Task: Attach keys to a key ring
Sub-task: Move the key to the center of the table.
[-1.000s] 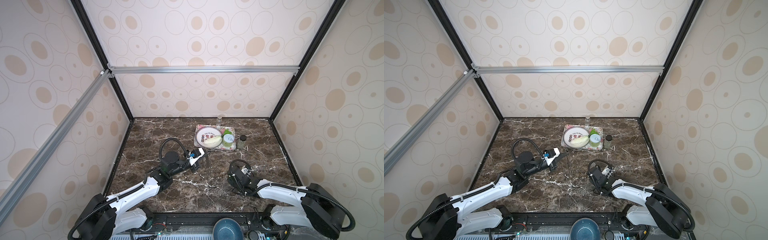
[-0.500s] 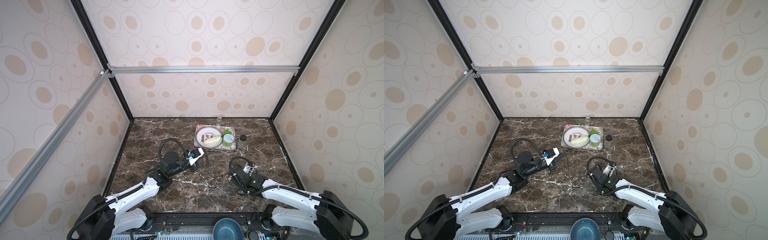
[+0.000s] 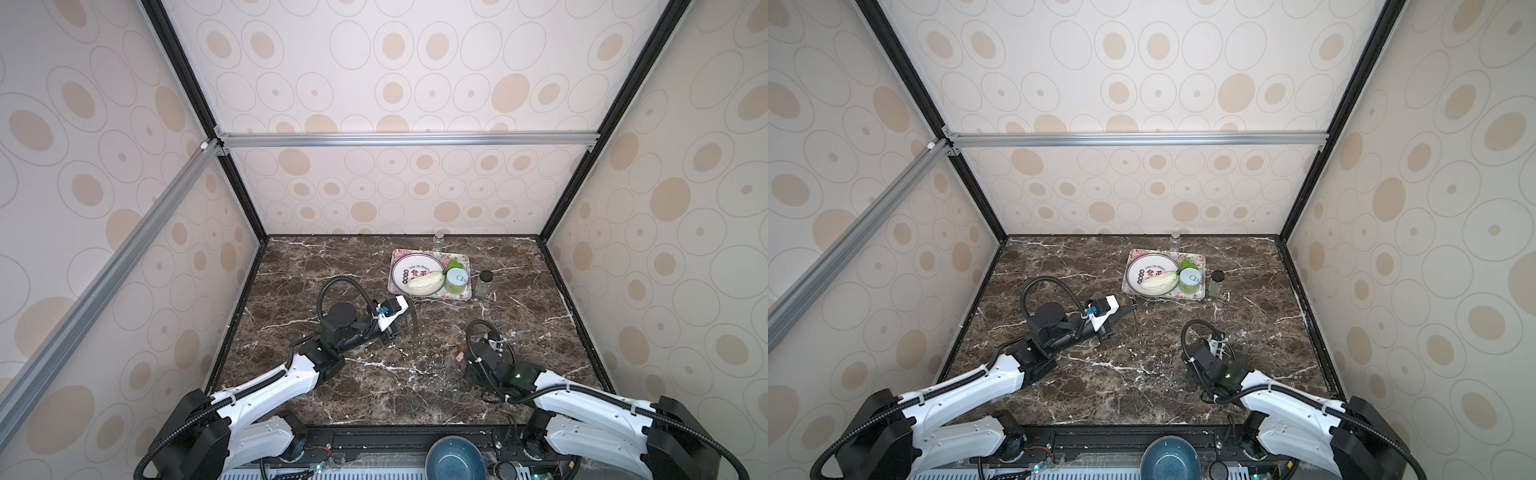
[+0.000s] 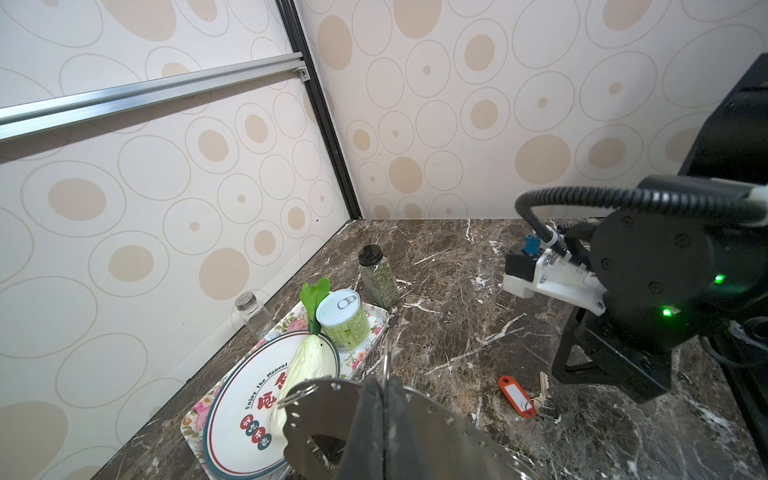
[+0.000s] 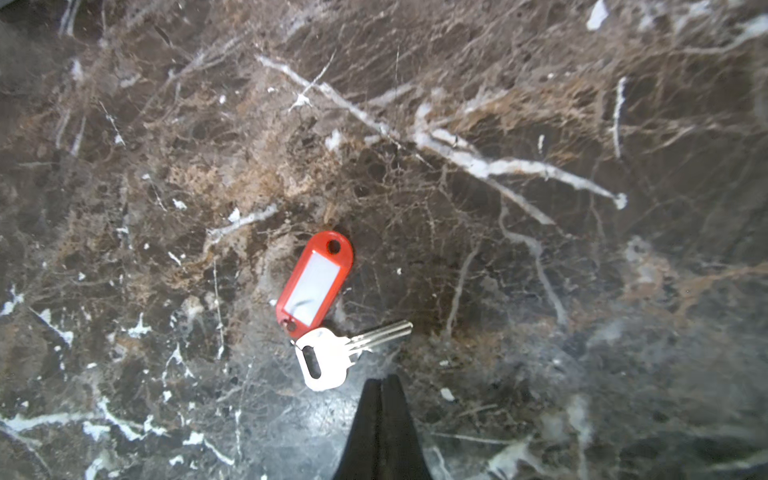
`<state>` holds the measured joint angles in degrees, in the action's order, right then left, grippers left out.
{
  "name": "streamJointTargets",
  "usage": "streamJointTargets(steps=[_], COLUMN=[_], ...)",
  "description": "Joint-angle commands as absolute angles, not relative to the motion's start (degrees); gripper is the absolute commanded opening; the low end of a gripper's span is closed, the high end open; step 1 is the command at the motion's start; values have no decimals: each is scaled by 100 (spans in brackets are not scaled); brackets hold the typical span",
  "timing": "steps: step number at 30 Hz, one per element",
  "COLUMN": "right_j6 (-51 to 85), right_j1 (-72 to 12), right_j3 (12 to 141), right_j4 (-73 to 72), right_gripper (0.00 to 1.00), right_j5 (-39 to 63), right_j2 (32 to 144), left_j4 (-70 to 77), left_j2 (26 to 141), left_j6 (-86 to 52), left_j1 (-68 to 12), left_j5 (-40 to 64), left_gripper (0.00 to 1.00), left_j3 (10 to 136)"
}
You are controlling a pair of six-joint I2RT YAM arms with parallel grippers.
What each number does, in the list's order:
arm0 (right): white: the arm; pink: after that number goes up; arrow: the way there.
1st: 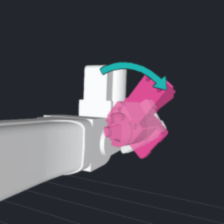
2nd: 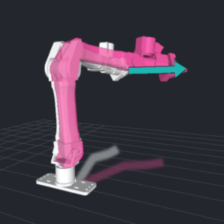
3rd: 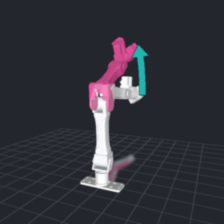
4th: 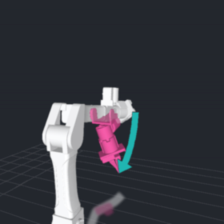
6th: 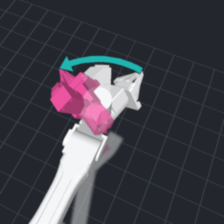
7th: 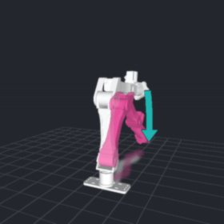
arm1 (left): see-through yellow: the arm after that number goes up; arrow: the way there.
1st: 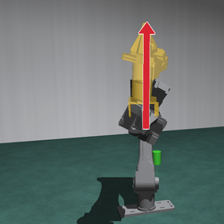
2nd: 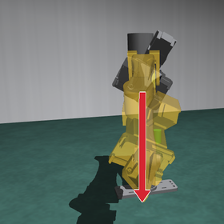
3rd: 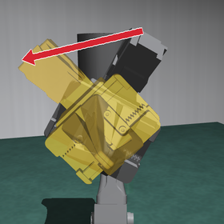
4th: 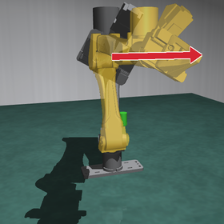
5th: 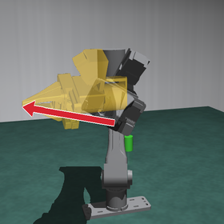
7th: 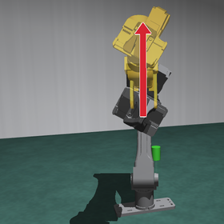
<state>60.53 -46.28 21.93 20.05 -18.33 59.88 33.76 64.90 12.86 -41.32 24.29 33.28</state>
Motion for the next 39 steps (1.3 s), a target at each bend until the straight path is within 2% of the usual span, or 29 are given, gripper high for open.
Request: streamJointTargets(steps=[1,8,13,18,27,34,39], right_j6=[6042,5862,5453,5193,4254,3866,4040], right_j1=[-4651,-4299,-4045,-3933,-3858,-3858,-3903], right_j3=[2219,2285,2319,2640,3032,3447,3516], right_j4=[1768,1149,508,594,-126,-65,371], right_gripper=[0,0,0,0,0,2,2], right_j5=[-1747,-1683,-1509,-1671,-1036,-618,-849], right_j2=[6426,7508,7872,8248,8912,9207,9209], left_j4=[3691,3674,3700,3696,3700,3727,3727], left_j2=[6381,6294,6223,6215,6187,6170,6163], left_j6=[1239,1265,1266,1270,1266,1273,1283], left_j1=[-4166,-4174,-4171,-4168,-4168,-4173,-4168], left_j5=[2468,2426,2393,2395,2378,2344,2329], left_gripper=[0,0,0,0,0,0,0], left_j3=[3401,3372,3318,3323,3309,3296,3287])
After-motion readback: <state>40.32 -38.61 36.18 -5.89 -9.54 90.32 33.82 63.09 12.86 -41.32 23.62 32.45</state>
